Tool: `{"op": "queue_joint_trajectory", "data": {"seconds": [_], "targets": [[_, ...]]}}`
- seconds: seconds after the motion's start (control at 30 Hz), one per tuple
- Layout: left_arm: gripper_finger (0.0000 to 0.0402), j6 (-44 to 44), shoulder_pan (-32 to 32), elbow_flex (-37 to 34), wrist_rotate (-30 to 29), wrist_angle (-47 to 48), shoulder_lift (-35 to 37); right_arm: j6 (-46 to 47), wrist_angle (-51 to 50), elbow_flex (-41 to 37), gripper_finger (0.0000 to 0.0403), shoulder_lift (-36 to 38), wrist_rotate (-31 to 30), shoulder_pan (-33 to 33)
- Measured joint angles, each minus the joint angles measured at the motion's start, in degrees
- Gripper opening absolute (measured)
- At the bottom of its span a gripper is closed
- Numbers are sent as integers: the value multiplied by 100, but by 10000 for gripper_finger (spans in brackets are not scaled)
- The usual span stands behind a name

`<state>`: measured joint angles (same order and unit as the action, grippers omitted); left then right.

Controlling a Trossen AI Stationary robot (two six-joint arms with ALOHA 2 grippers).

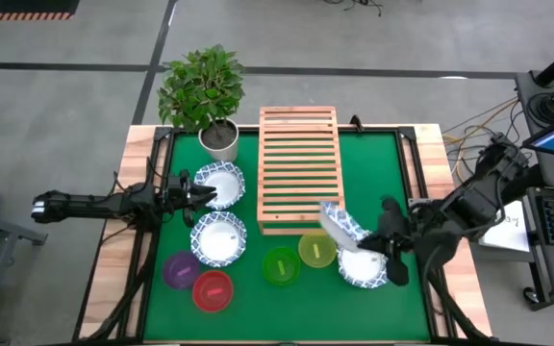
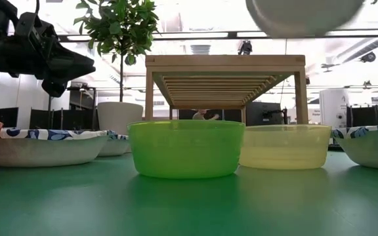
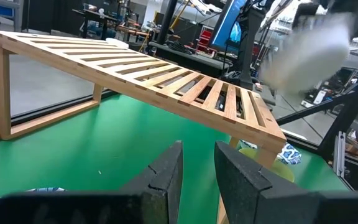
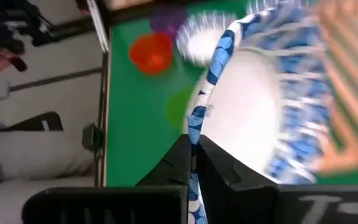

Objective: Place and stack bowls onto a shelf
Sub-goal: Put the white patterned bowl on the shelf

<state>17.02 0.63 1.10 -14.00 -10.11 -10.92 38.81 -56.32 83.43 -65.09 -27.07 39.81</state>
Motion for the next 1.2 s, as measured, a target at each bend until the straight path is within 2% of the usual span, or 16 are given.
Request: {"op": "queue_joint_trajectory", "data": {"seconds": [0.1,0.23,0.43,0.6,0.8,0.93,1.2], "targets": [[76,-19,0,0,-1,0,-4,-853,215,229,8,-93,-61,-137],[76,-101,-1,0,-2,0,-4,-1903,223,362,8,-229,-523,-495],[76,-105,-1,0,0,0,-4,-3328,280,361,8,-486,-1219,-1659],[76,-105,-1,0,-2,2,-9,-4355,552,362,8,-835,-1175,-3024],[76,-107,-1,0,0,4,-9,-5032,611,361,8,-1402,-595,-4388],[76,-107,-1,0,-2,6,-9,-5266,613,357,8,-1774,-530,-4800],[76,-107,-1,0,0,48,-11,-5789,985,357,9,-2306,-333,-4941]]}}
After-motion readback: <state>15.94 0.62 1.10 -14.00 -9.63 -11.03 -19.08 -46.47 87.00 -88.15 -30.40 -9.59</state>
